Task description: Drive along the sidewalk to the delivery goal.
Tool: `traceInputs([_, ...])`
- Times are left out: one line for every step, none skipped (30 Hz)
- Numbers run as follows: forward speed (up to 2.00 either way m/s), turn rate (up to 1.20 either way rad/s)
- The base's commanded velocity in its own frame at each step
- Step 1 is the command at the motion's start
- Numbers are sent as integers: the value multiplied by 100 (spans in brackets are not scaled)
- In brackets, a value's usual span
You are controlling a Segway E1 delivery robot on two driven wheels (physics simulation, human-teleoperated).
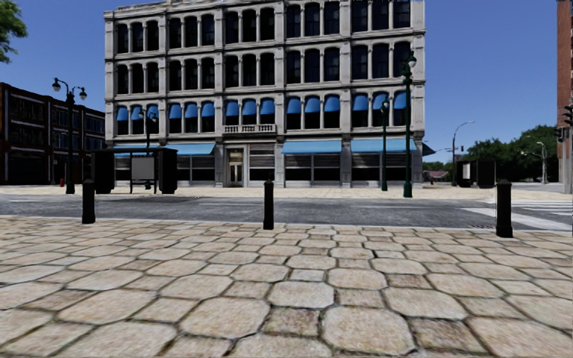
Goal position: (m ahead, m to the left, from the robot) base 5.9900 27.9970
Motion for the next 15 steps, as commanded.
traceInputs([200,120])
traceInputs([200,120])
traceInputs([200,120])
traceInputs([200,120])
traceInputs([200,120])
traceInputs([200,120])
traceInputs([200,120])
traceInputs([200,120])
traceInputs([200,120])
traceInputs([200,120])
traceInputs([200,120])
traceInputs([200,120])
traceInputs([200,120])
traceInputs([200,120])
traceInputs([200,120])
